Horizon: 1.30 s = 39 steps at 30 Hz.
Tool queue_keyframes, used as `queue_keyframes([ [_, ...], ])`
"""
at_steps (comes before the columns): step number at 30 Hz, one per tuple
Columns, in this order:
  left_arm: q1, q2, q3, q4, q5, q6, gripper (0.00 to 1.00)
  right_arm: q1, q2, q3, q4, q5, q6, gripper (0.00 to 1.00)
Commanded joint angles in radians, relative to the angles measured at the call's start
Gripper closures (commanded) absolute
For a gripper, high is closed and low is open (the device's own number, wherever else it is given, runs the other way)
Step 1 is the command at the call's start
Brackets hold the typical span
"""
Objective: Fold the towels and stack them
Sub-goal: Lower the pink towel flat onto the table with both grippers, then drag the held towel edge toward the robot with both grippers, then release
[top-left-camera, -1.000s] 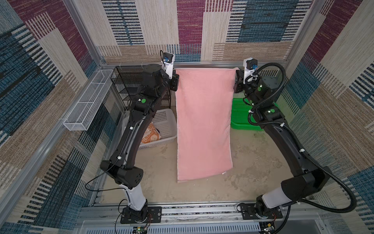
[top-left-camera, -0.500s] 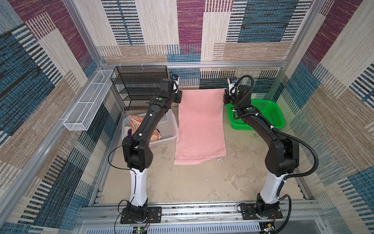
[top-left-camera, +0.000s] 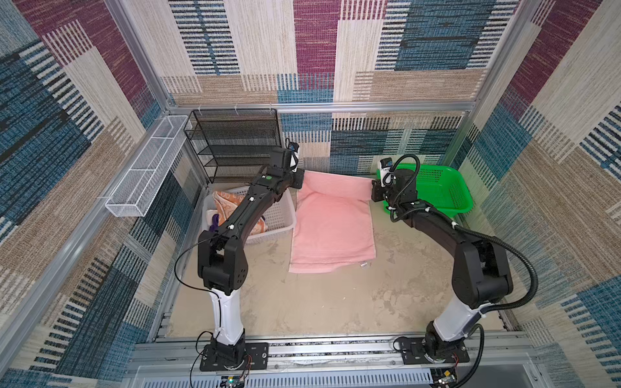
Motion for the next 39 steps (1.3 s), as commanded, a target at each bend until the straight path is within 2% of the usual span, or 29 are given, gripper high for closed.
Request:
queue_keyframes([
  [1, -0.013, -0.049, -0.046, 0.023, 0.009, -0.017, 1.00, -0.001, -0.039, -0.027, 0.021, -0.011, 0.019, 1.00],
  [11, -0.041, -0.256, -0.262, 0.007, 0.009, -0.058, 1.00, 0.001, -0.240, -0.185, -0.051, -0.088, 0.046, 1.00],
  [17, -0.072, -0.366, -0.408, 0.019, 0.029, -0.074, 1.00, 0.015, -0.388, -0.326, -0.109, -0.153, 0.104, 1.00],
  [24, -0.120, -0.468, -0.562, 0.020, 0.022, -0.098, 1.00, 0.053, -0.490, -0.489, -0.146, -0.211, 0.185, 1.00],
  [31, -0.147, -0.568, -0.703, 0.035, 0.025, -0.145, 1.00, 0.105, -0.539, -0.593, -0.195, -0.206, 0.245, 1.00],
  [39, -0.159, -0.630, -0.834, 0.062, 0.025, -0.182, 1.00, 0.114, -0.614, -0.640, -0.258, -0.192, 0.274, 1.00],
])
